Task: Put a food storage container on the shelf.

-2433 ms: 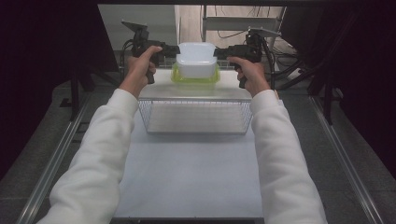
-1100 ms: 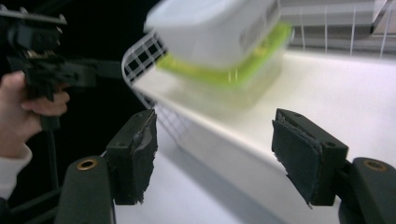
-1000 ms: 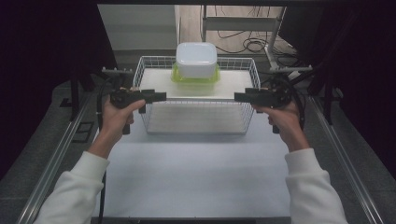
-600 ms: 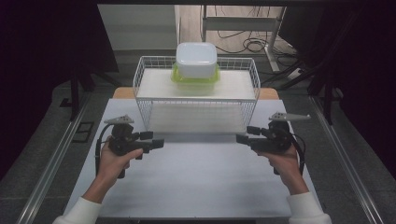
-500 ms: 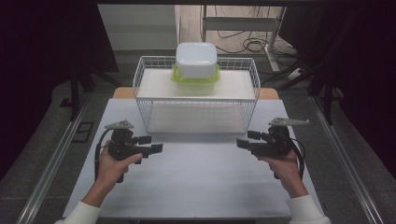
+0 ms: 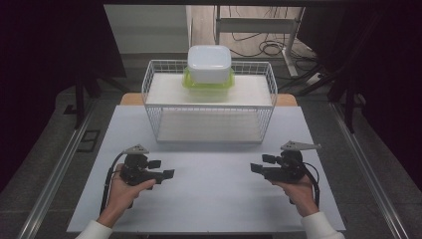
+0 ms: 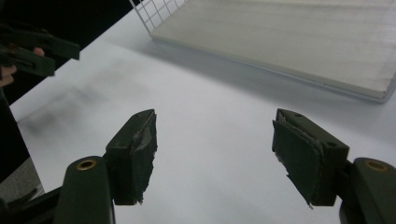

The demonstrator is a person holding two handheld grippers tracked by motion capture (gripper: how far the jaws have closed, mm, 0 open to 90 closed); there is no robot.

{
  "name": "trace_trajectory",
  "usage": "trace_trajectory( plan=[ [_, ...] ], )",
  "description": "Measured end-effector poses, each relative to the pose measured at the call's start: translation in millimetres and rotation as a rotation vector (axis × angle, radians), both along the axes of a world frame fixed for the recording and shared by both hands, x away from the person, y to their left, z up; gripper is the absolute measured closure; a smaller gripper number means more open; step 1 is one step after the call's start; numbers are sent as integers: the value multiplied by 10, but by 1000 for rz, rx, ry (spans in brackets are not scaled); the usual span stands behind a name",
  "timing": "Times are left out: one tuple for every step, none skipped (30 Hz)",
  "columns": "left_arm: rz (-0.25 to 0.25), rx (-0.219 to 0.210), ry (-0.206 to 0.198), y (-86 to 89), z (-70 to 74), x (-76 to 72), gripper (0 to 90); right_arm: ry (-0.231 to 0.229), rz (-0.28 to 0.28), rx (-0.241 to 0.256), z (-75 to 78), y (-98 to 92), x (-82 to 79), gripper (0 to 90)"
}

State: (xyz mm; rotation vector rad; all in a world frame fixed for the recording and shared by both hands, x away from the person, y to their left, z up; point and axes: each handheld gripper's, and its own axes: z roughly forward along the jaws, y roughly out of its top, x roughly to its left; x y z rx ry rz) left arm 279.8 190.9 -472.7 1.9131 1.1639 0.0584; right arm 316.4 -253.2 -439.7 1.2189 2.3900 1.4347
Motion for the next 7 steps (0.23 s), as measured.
trace_trajectory(
  plan=[
    [4,-3,3,4,-6,5,257,-2,-8,5,6,-17,-2,307],
    [6,-4,5,8,-9,10,257,-5,-8,5,2,-22,-1,306],
    [12,-6,7,12,-9,13,257,-5,-8,5,2,-22,-1,306],
    [16,-3,5,16,-9,19,257,-5,-10,4,1,-28,-3,303],
    [24,-11,10,21,-12,32,257,-9,-13,-5,-10,-34,-8,295],
    [24,-11,10,21,-12,32,257,-9,-13,-5,-10,-34,-8,295],
    [27,-11,10,20,-16,40,256,-9,-18,-19,-35,-40,-16,284]
  ],
)
